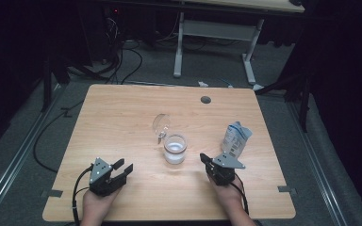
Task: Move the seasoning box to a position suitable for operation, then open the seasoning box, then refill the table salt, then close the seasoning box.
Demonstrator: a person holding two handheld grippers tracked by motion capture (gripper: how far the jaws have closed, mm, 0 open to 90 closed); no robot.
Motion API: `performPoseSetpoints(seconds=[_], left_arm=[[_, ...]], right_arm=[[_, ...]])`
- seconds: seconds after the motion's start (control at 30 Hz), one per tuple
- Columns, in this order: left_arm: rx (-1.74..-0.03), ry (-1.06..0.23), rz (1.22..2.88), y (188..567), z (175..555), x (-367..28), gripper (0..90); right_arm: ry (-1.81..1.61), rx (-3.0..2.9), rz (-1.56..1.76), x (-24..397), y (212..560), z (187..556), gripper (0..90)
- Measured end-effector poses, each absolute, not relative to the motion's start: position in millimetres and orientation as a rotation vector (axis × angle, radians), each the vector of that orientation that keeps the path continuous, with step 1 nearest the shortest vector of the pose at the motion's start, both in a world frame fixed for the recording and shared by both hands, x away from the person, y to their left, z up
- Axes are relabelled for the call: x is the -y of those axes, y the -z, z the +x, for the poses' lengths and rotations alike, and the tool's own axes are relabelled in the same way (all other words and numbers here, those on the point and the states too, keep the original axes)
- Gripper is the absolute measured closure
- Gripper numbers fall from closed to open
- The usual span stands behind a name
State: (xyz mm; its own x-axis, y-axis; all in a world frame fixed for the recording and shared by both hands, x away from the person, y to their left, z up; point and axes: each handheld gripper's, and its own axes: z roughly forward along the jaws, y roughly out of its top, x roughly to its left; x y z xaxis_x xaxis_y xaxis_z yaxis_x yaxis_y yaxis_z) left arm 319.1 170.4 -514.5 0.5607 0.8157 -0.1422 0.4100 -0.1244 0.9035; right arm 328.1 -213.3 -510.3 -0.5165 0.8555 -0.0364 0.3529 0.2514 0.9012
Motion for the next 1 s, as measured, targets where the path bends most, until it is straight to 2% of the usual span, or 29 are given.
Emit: performPoseSetpoints(seconds=[0.5,0.83,1.0], left_arm=[[-1.068,-0.458,1.730,499.7,362.4,-140.0,67.8],[-1.094,-0.471,1.709,478.6,400.5,-121.9,87.7],[-1.086,-0.478,1.698,464.5,414.2,-110.6,90.0]], right_arm=[[-1.241,-2.023,1.090,205.6,508.1,342.6,90.0],[-1.241,-2.061,1.060,198.4,511.2,342.5,90.0],[-1.246,-2.082,1.054,193.2,513.4,342.6,90.0]])
